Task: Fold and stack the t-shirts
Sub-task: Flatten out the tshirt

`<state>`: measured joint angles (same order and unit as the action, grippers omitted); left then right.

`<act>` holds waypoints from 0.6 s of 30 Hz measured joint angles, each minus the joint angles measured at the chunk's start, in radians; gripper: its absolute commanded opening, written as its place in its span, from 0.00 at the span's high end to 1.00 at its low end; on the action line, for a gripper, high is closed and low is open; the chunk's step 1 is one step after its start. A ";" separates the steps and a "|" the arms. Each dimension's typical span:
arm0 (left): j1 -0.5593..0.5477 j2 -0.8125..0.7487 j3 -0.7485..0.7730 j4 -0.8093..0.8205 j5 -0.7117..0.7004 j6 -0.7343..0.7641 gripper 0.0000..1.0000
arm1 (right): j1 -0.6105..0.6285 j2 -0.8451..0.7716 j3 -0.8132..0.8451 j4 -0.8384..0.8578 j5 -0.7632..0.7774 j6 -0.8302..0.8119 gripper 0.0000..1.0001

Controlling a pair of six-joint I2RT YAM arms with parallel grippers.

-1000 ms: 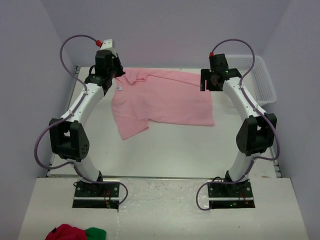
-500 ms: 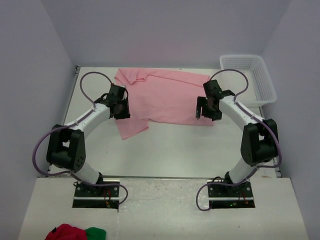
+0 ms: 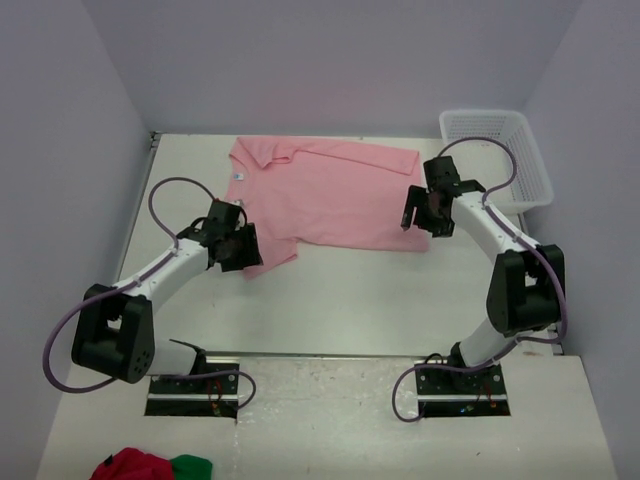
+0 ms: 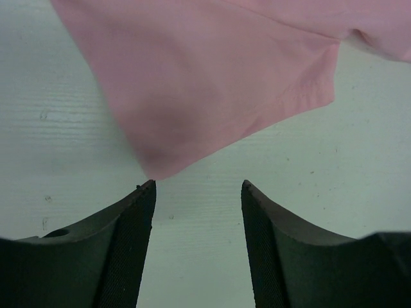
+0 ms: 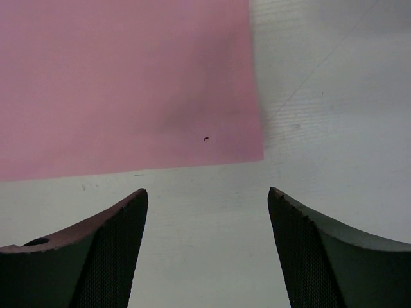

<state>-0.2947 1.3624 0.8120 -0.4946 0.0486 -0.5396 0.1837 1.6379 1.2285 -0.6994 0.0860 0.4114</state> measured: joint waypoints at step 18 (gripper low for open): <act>0.034 0.033 -0.043 0.011 -0.027 -0.018 0.45 | -0.003 -0.033 -0.006 0.028 -0.025 0.000 0.24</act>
<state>-0.2604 1.3956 0.7692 -0.4831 0.0219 -0.5579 0.1802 1.6047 1.2221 -0.6716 0.0608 0.4114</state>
